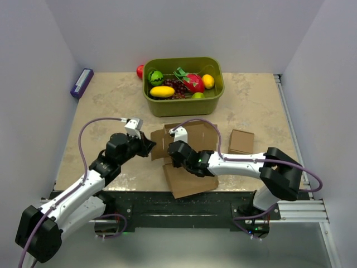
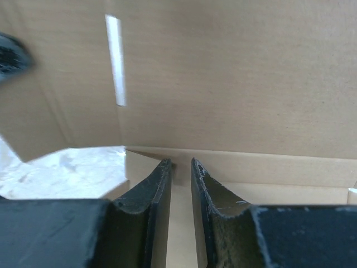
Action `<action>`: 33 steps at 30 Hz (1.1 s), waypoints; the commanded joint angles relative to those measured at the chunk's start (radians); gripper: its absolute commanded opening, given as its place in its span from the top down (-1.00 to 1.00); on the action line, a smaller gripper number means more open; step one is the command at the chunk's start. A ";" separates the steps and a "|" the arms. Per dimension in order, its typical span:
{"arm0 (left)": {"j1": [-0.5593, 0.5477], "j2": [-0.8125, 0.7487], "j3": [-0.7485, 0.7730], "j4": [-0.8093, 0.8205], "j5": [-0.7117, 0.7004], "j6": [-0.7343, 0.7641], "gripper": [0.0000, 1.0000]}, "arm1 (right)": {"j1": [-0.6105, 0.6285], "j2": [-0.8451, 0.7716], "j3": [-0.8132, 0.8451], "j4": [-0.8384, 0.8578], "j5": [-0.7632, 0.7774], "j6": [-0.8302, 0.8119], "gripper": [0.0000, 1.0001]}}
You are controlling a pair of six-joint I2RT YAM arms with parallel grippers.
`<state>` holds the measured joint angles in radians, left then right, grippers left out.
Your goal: Fold the paper box
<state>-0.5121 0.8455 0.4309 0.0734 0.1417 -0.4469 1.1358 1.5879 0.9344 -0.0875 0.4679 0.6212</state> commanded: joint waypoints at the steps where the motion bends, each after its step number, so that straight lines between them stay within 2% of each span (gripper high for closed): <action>1: -0.003 0.013 0.040 0.075 0.048 0.051 1.00 | -0.007 -0.003 -0.040 0.058 -0.031 -0.015 0.54; 6: -0.003 0.032 0.022 0.120 0.110 0.076 1.00 | -0.007 0.024 -0.063 0.080 -0.020 0.001 0.53; 14: -0.002 0.040 0.028 0.091 0.079 0.093 1.00 | -0.025 -0.038 -0.020 -0.010 -0.035 0.003 0.42; 20: -0.002 0.043 0.068 0.020 0.082 0.111 1.00 | -0.031 -0.161 0.088 -0.142 -0.046 -0.086 0.05; 25: -0.002 0.026 0.065 0.040 0.096 0.128 1.00 | -0.068 -0.238 0.164 -0.208 -0.076 -0.161 -0.47; 28: -0.002 0.014 0.032 0.086 0.084 0.131 1.00 | -0.143 -0.275 0.208 -0.259 -0.112 -0.164 -0.53; 33: -0.002 -0.005 -0.050 0.237 0.062 0.145 1.00 | -0.278 -0.321 0.158 -0.203 -0.300 0.036 -0.57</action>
<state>-0.5121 0.8646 0.4362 0.1387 0.2127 -0.3424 0.9394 1.2930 1.1175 -0.2943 0.3103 0.5255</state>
